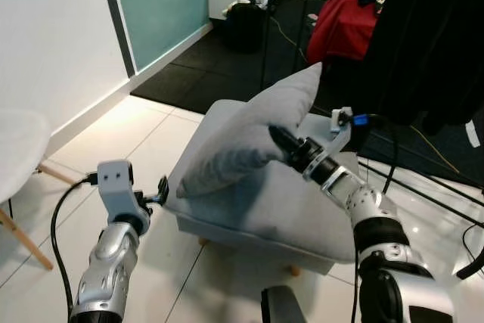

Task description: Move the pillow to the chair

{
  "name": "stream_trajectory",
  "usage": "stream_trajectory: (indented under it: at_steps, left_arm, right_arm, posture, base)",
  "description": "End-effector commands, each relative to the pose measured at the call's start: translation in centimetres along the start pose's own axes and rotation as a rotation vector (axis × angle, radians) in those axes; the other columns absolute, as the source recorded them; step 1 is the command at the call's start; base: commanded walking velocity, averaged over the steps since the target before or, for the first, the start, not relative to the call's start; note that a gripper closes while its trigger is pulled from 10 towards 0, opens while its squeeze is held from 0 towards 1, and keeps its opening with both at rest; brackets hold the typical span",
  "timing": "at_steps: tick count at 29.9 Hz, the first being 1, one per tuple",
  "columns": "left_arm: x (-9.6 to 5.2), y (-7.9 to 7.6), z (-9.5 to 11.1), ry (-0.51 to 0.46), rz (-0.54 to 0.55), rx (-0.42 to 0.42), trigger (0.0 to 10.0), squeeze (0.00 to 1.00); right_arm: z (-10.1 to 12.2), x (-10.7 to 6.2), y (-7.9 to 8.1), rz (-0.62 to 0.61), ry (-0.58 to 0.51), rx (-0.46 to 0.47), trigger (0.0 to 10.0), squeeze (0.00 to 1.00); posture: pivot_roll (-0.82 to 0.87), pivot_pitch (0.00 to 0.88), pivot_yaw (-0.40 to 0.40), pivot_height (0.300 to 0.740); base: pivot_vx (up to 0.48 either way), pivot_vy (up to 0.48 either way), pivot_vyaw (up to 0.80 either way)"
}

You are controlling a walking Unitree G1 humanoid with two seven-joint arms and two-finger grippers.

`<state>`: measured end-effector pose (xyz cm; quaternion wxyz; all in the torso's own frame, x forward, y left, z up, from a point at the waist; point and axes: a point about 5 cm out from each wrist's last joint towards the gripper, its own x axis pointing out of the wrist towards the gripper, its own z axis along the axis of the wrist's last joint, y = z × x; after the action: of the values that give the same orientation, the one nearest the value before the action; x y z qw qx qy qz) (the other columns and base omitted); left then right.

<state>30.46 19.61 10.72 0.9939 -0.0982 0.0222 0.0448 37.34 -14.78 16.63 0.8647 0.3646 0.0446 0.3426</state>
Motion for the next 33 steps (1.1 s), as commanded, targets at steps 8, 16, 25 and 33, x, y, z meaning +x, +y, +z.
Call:
stream_trajectory:
  at_steps: [8, 16, 25, 33]
  left_arm:
    - [-1.0, 2.5, -1.1, 0.043, 0.098, 0.020, 10.0, 0.00]
    - [-1.5, 2.7, -1.1, 0.027, 0.109, 0.025, 10.0, 0.00]
    - [-1.5, 2.5, -1.1, 0.027, 0.107, 0.029, 10.0, 0.00]
    - [-1.4, 3.2, -1.0, 0.034, 0.145, 0.101, 10.0, 0.00]
  right_arm:
    - [0.4, 0.0, 1.0, 0.059, -0.010, 0.006, 0.0, 0.00]
    - [0.7, 0.0, 1.2, 0.055, -0.014, 0.000, 0.0, 0.00]
    - [1.0, 0.1, 1.5, 0.060, -0.024, -0.007, 0.0, 0.00]
    - [-0.9, 0.1, 1.0, -0.002, 0.050, -0.092, 0.0, 0.00]
  posture:
    - [-0.16, 0.000, -0.063, 0.634]
    - [-0.16, 0.000, -0.066, 0.659]
    - [-0.16, 0.000, -0.061, 0.679]
    - [-0.15, 0.000, -0.058, 0.709]
  base:
    - [-0.120, 0.000, 0.00]
    - [-0.165, 0.000, 0.00]
    - [0.000, 0.000, 0.00]
    - [0.000, 0.000, 0.00]
